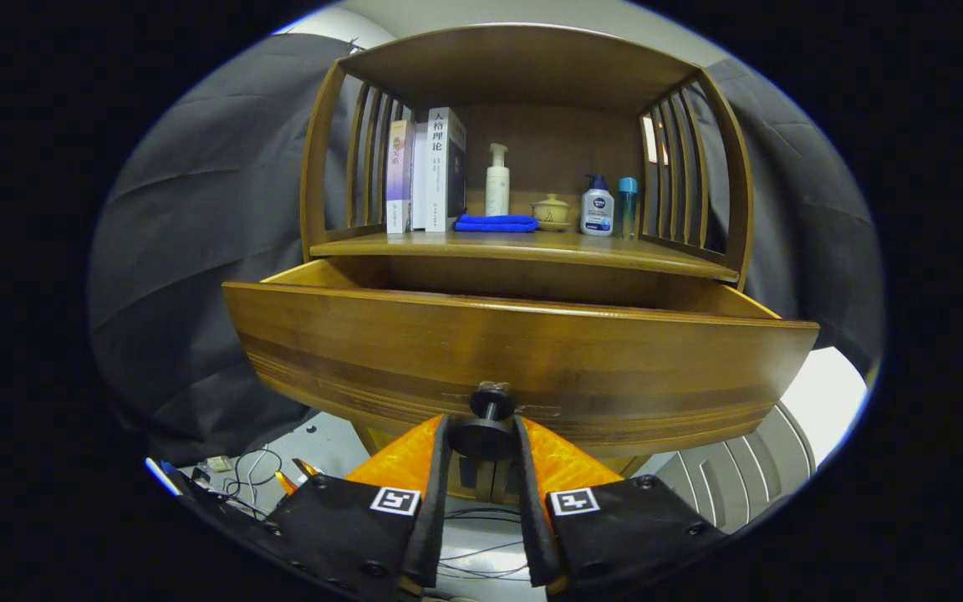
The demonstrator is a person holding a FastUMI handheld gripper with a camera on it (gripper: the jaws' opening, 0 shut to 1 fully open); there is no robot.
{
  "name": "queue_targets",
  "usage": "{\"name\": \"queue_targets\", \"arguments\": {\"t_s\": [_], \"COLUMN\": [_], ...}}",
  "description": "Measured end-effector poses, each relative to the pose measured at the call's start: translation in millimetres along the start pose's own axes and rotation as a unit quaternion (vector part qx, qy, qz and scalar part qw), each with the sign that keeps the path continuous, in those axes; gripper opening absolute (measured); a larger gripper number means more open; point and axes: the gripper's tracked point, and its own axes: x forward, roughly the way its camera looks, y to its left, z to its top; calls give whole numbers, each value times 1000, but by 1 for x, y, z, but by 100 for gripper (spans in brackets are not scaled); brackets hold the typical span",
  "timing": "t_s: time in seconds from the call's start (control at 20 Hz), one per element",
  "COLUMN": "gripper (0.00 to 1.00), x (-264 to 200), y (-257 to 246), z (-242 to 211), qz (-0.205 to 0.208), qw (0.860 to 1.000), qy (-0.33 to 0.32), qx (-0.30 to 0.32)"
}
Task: Pull open the drawer, take out the items inside it, and place them on the countertop above the cabinet.
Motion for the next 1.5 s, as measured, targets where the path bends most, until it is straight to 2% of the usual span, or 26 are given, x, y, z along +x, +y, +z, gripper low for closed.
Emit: {"name": "queue_targets", "arguments": {"t_s": [0.1, 0.2, 0.3, 0.55, 0.7, 1.05, 1.3, 1.5], "gripper": [51, 51, 51, 81, 99, 99, 100, 99], "x": [-9, -24, -37, -50, -43, -7, 30, 52], "y": [0, 8, 15, 13, 10, -4, -12, -18], "z": [21, 50, 68, 111, 133, 162, 148, 125], "qz": [-3, 6, 18, 30, 46, 67, 78, 83], "qw": [999, 995, 993, 989, 990, 995, 997, 992], "qy": [-40, -90, -113, -142, -130, -67, 20, 89], "qx": [-16, -34, -36, -17, -5, -10, 1, 18]}}
